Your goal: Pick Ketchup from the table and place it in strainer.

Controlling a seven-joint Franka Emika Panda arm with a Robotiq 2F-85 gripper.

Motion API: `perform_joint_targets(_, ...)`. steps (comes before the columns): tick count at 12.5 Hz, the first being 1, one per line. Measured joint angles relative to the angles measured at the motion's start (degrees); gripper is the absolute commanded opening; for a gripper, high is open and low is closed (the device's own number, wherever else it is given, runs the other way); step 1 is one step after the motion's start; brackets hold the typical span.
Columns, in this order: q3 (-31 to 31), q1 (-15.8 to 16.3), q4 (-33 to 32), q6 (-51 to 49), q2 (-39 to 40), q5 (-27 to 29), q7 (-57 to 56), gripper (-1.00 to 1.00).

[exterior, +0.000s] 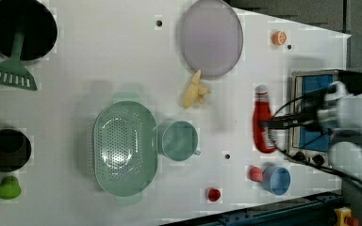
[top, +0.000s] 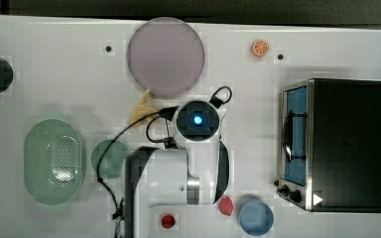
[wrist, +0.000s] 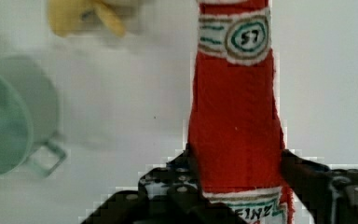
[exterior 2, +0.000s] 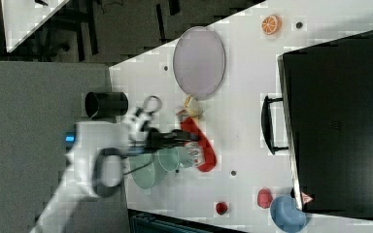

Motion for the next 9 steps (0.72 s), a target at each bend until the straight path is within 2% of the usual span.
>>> perform_joint_targets(2, 1.3, 0.1, 6.8, -7.8, -3.6, 0.9, 0.0, 0.2)
perform_joint_targets(5, 5.7, 0.0, 15.0, -12.7, -5.3, 2.4, 1.7, 0.2)
perform_joint_targets(9, 15.0, 1.3, 15.3, -14.6, -5.0, 3.1, 12.2, 0.2)
